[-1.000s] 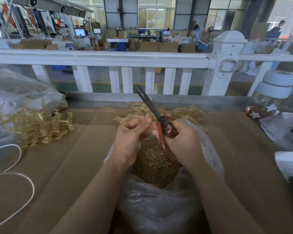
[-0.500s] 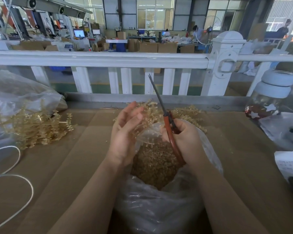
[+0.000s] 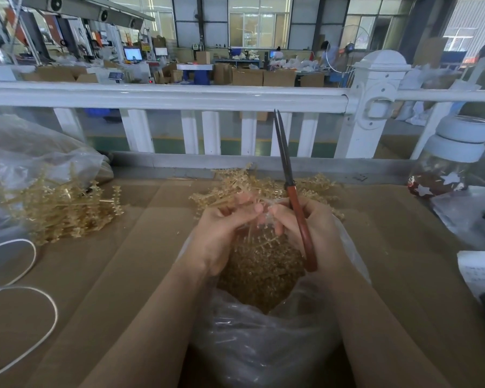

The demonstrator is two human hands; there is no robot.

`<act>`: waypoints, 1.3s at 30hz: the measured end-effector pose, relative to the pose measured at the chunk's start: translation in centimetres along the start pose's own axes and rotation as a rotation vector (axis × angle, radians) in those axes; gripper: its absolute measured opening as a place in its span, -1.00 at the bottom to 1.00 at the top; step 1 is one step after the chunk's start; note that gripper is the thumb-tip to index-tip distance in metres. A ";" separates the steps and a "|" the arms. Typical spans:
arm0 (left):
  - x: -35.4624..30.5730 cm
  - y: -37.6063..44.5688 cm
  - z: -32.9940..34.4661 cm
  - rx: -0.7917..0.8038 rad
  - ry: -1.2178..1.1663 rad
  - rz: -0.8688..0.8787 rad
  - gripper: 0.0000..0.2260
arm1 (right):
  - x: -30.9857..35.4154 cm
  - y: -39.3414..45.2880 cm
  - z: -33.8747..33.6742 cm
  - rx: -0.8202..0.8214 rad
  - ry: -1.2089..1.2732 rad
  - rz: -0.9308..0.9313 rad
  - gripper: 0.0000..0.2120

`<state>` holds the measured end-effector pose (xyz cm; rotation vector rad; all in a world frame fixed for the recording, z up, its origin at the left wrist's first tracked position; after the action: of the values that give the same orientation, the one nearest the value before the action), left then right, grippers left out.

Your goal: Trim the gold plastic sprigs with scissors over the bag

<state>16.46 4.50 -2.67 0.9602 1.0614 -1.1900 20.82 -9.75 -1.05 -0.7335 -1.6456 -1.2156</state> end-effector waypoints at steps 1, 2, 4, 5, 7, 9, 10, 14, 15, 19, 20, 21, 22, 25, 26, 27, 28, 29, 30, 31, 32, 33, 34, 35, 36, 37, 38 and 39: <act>-0.1 -0.1 0.0 -0.013 -0.006 0.009 -0.90 | 0.1 0.0 0.1 0.006 -0.011 -0.015 -0.86; -0.2 -0.1 -0.1 -0.036 -0.009 0.019 -0.90 | 0.1 0.0 0.1 0.003 -0.022 -0.023 -0.84; -0.4 -0.2 -0.3 -0.084 -0.006 0.045 -0.86 | 0.0 0.2 -0.1 -0.011 -0.059 -0.028 -0.84; -0.5 -0.3 -0.5 -0.105 -0.004 0.058 -0.86 | -0.1 0.2 -0.1 -0.015 -0.080 -0.027 -0.86; -1.0 -0.5 -0.7 -0.150 -0.016 0.099 -0.85 | -0.2 0.2 -0.1 -0.021 -0.102 -0.020 -0.89; -1.6 -0.7 -1.0 -0.194 -0.039 0.165 -0.84 | 0.0 0.1 -0.1 -0.029 -0.173 -0.036 -0.86; -1.8 -0.8 -1.2 -0.217 -0.047 0.199 -0.82 | 0.1 0.1 -0.2 -0.029 -0.247 -0.047 -0.81; -2.9 -1.0 -2.4 -0.300 0.027 0.315 -0.73 | 1.3 -0.4 -0.5 0.030 -0.593 -0.105 -0.56; -3.1 -1.0 -2.7 -0.317 0.042 0.330 -0.71 | 1.7 -0.4 -0.6 0.038 -0.666 -0.135 -0.52; -3.2 -0.9 -3.7 -0.348 0.056 0.359 -0.75 | 2.6 -0.7 -0.2 0.059 -0.839 -0.228 -0.53; -3.2 -0.8 -3.8 -0.340 0.065 0.362 -0.80 | 2.5 -0.7 -0.1 0.070 -0.869 -0.234 -0.54; -3.2 -0.7 -3.8 -0.330 0.075 0.362 -0.84 | 2.4 -0.7 0.1 0.083 -0.896 -0.238 -0.55; -3.1 -0.7 -3.7 -0.327 0.088 0.366 -0.83 | 2.3 -0.7 0.2 0.093 -0.921 -0.245 -0.55; -3.1 -0.8 -3.3 -0.305 0.101 0.366 -0.85 | 2.2 -0.7 0.3 0.102 -0.953 -0.261 -0.54; -3.1 -0.8 -3.1 -0.298 0.100 0.368 -0.84 | 2.1 -0.7 0.3 0.106 -0.945 -0.254 -0.55; -3.1 -0.9 -2.9 -0.291 0.095 0.365 -0.83 | 2.1 -0.7 0.4 0.109 -0.937 -0.248 -0.56; -3.0 -0.8 -2.9 -0.281 0.095 0.371 -0.85 | 2.2 -0.7 0.4 0.112 -0.932 -0.246 -0.56; -3.1 -0.8 -2.8 -0.269 0.098 0.373 -0.89 | 2.2 -0.7 0.4 0.115 -0.927 -0.243 -0.56; -3.1 -0.8 -2.7 -0.258 0.111 0.382 -0.88 | 2.3 -0.7 0.5 0.119 -0.919 -0.236 -0.56; -3.2 -0.9 -2.6 -0.249 0.117 0.387 -0.86 | 2.4 -0.8 0.5 0.123 -0.913 -0.229 -0.56; -3.2 -0.8 -2.6 -0.240 0.116 0.394 -0.86 | 2.5 -0.9 0.5 0.127 -0.916 -0.229 -0.56; -3.3 -0.9 -2.6 -0.239 0.111 0.396 -0.84 | 2.7 -1.0 0.5 0.128 -0.926 -0.237 -0.56; -3.2 -0.8 -2.7 -0.234 0.112 0.400 -0.83 | 2.8 -1.1 0.5 0.128 -0.936 -0.245 -0.57; -3.3 -0.8 -2.6 -0.230 0.114 0.398 -0.84 | 3.0 -1.2 0.6 0.130 -0.944 -0.249 -0.57; -3.2 -0.7 -2.7 -0.225 0.121 0.398 -0.85 | 3.0 -1.2 0.6 0.130 -0.950 -0.249 -0.57; -3.2 -0.6 -2.7 -0.224 0.127 0.394 -0.84 | 3.0 -1.2 0.6 0.130 -0.953 -0.245 -0.57; -3.1 -0.6 -2.7 -0.226 0.134 0.392 -0.83 | 3.0 -1.2 0.6 0.130 -0.954 -0.239 -0.57; -3.1 -0.6 -2.7 -0.228 0.134 0.391 -0.84 | 2.8 -1.1 0.6 0.131 -0.952 -0.234 -0.57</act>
<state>15.32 7.74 -0.28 1.0199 1.0305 -0.6775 18.58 -9.72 1.09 -1.1591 -2.6144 -0.9329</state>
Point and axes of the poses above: each hand's wrist, its own y-axis towards the middle knuckle, its own z-axis out of the palm, x = y × z, the point moved 8 cm from there along y, towards the middle knuckle, and after that the axes turned 7 degrees about -z, right-handed, at the moved point
